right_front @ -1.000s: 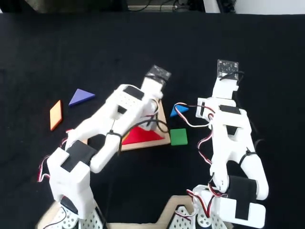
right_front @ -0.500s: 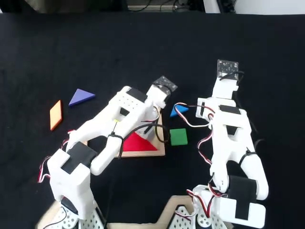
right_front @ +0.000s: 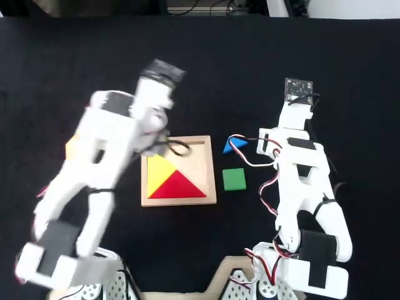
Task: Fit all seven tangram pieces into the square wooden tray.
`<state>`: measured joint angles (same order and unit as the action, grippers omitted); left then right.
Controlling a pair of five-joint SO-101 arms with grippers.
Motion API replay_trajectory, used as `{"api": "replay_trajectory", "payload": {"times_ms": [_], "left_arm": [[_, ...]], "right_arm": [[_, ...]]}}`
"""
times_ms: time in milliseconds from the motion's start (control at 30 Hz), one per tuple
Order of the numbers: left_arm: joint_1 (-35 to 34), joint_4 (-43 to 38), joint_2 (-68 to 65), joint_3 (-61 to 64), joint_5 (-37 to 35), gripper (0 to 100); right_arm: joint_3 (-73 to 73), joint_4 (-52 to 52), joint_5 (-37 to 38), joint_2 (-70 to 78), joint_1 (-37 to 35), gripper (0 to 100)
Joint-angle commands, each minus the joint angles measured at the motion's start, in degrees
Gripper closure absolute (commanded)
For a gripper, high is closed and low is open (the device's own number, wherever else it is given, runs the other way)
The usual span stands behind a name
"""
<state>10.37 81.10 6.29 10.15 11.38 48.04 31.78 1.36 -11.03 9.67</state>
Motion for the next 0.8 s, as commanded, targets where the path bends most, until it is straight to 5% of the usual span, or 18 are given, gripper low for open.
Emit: {"api": "replay_trajectory", "payload": {"times_ms": [0,233,367,500,767], "left_arm": [[-12.5,1.4,12.0,4.4,0.8,77],[-21.5,1.3,24.2,19.2,2.0,77],[-25.8,-3.3,26.1,24.7,11.7,77],[-30.9,-9.8,26.1,29.1,29.4,77],[-45.0,-14.2,25.3,25.7,27.9,77]], "right_arm": [[-1.2,-1.1,0.1,0.0,-0.6,98.6],[-1.2,-1.1,0.1,0.0,-0.8,98.4],[-0.7,-1.2,0.1,0.0,-0.8,98.4],[-0.7,-1.2,0.1,0.0,-0.9,98.3],[-0.5,-0.9,0.5,0.0,-3.5,98.3]]}}
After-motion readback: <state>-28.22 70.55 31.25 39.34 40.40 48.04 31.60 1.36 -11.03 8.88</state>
